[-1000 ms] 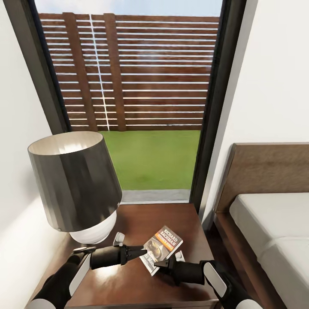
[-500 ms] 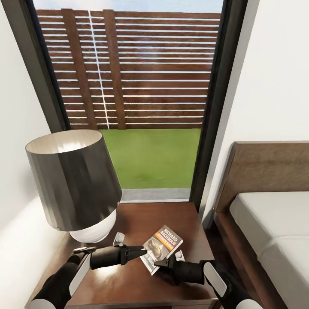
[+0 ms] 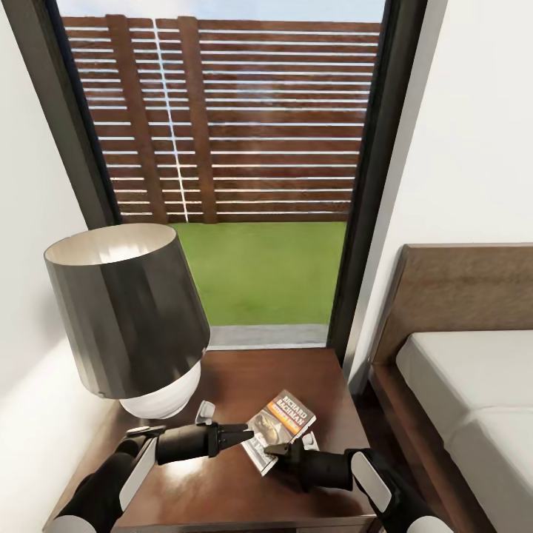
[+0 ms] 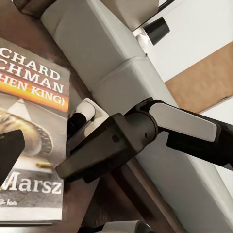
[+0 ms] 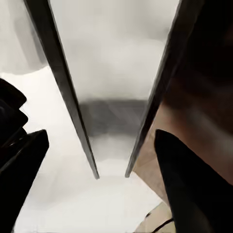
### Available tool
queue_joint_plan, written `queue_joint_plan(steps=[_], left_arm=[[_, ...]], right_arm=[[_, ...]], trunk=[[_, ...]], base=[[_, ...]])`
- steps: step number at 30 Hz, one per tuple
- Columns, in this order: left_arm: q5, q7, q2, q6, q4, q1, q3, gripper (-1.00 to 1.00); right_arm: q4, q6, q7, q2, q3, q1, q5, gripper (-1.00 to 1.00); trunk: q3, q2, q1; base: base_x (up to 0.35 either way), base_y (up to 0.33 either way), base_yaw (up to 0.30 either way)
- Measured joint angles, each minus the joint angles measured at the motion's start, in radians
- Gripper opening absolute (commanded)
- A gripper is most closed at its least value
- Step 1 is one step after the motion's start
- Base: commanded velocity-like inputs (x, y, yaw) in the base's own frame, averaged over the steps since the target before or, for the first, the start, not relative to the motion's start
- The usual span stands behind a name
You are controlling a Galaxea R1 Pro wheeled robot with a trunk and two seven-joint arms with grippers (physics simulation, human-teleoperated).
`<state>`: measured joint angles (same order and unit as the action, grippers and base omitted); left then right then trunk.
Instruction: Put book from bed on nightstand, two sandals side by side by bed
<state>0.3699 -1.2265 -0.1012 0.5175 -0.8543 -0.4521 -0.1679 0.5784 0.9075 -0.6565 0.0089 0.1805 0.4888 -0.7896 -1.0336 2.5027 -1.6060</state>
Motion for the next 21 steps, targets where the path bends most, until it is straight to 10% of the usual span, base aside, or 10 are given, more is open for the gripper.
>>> queue_joint_plan(steps=[21], left_arm=[[0.000,0.000,0.001,0.000,0.000,0.000,0.000,1.00]], right_arm=[[0.001,0.002,-0.001,0.000,-0.002,0.000,-0.011,1.00]], trunk=[[0.000,0.000,0.000]], base=[[-0.027,0.000,0.000]])
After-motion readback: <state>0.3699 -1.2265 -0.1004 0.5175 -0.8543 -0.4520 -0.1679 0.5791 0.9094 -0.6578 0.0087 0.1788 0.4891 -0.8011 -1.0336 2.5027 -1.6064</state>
